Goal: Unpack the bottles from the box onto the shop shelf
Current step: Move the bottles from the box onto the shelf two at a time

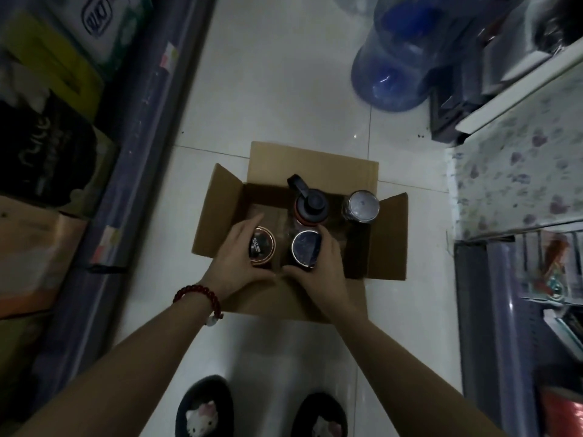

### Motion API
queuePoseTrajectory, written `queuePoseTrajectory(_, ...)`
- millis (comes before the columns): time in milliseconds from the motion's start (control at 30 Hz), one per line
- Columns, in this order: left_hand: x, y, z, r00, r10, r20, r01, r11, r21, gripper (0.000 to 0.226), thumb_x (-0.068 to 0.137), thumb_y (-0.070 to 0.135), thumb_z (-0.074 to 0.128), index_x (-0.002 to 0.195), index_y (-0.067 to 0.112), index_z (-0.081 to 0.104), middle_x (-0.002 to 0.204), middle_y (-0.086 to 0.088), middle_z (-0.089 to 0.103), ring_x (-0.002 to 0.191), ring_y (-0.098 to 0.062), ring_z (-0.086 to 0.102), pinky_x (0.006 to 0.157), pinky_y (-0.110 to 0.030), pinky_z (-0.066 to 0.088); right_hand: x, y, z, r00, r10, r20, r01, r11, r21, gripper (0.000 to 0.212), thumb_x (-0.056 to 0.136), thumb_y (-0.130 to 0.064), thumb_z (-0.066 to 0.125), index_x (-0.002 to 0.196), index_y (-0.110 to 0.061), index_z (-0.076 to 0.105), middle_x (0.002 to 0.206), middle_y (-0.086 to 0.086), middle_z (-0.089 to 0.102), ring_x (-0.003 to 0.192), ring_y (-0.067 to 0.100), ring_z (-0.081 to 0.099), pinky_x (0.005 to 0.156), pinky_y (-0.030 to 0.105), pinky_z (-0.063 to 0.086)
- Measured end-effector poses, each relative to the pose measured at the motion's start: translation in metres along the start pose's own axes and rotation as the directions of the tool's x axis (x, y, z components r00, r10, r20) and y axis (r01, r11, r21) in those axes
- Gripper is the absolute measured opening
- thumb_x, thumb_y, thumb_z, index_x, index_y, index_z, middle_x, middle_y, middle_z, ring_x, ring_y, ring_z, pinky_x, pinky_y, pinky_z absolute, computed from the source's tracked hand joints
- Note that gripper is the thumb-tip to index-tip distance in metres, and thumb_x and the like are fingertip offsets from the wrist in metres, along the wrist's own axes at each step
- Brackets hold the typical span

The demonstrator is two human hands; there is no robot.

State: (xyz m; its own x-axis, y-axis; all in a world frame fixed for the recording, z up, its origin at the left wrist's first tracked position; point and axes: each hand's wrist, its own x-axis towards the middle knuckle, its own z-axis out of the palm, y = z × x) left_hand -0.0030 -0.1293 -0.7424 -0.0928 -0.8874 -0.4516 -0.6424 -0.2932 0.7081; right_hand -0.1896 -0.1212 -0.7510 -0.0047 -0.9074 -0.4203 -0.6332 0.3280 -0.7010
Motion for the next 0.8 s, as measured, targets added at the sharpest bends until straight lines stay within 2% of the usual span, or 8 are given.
queuePoseTrajectory(133,0.006,-0.005,0.006,0.995,0.038,-0.097,-0.042,0.998,-0.041,0.106,0.06,0.02,0.088,0.145,0.035,0.027,0.141,-0.001,0.038,0.127,-0.013,0.041,0.1,-0.018,0.031,0.006,0.006,0.011,0.992,-0.021,-0.125,0.031,0.996,0.079,0.091,0.066,-0.028,0.086,0.14,-0.019,0.035,0.138,0.0,0.047,0.125,0.013,0.046,0.098,0.018,0.035)
queuePoseTrajectory(233,0.011,-0.002,0.007,0.988,0.057,-0.146,-0.063,0.997,-0.036,0.1,0.058,0.026,0.088,0.14,0.032,0.031,0.138,0.001,0.045,0.122,-0.011,0.046,0.097,-0.019,0.035,0.005,0.005,0.014,0.982,0.005,-0.188,0.018,0.993,0.117,0.075,0.065,-0.032,0.086,0.126,-0.026,0.042,0.126,-0.005,0.056,0.109,0.006,0.052,0.085,0.012,0.038)
queuePoseTrajectory(300,0.014,-0.001,0.008,0.983,0.024,-0.18,-0.035,0.998,-0.056,0.095,0.056,0.03,0.089,0.134,0.027,0.035,0.133,0.002,0.051,0.118,-0.013,0.05,0.093,-0.02,0.039,0.004,0.004,0.013,0.978,0.016,-0.207,0.009,0.993,0.119,0.068,0.065,-0.035,0.086,0.118,-0.031,0.042,0.121,-0.005,0.059,0.107,0.009,0.056,0.084,0.016,0.039)
queuePoseTrajectory(433,0.009,0.007,0.004,0.977,-0.049,-0.207,0.032,0.996,-0.085,0.083,0.058,0.029,0.088,0.124,0.02,0.039,0.125,0.0,0.056,0.109,-0.011,0.052,0.086,-0.02,0.044,0.001,-0.003,0.004,0.977,0.06,-0.206,-0.033,0.991,0.13,0.07,0.066,-0.033,0.086,0.121,-0.027,0.043,0.124,-0.003,0.059,0.111,0.014,0.057,0.085,0.021,0.041)
queuePoseTrajectory(567,-0.01,0.032,-0.013,0.977,-0.048,-0.21,0.031,0.996,-0.081,0.078,0.06,0.024,0.087,0.122,0.023,0.039,0.119,0.002,0.057,0.106,-0.013,0.054,0.083,-0.022,0.046,-0.015,-0.027,-0.022,0.983,0.076,-0.17,-0.049,0.986,0.158,0.08,0.066,-0.03,0.086,0.13,-0.022,0.038,0.13,-0.002,0.056,0.118,0.014,0.055,0.09,0.022,0.045)
queuePoseTrajectory(800,-0.063,0.136,-0.09,0.982,-0.054,-0.178,0.039,0.995,-0.088,0.08,0.057,0.019,0.084,0.122,0.024,0.038,0.109,0.006,0.057,0.097,-0.013,0.057,0.077,-0.023,0.045,-0.065,-0.119,-0.111,0.979,0.071,-0.19,-0.03,0.977,0.212,0.077,0.063,-0.028,0.088,0.123,-0.02,0.041,0.119,-0.002,0.059,0.107,0.014,0.058,0.084,0.018,0.045)
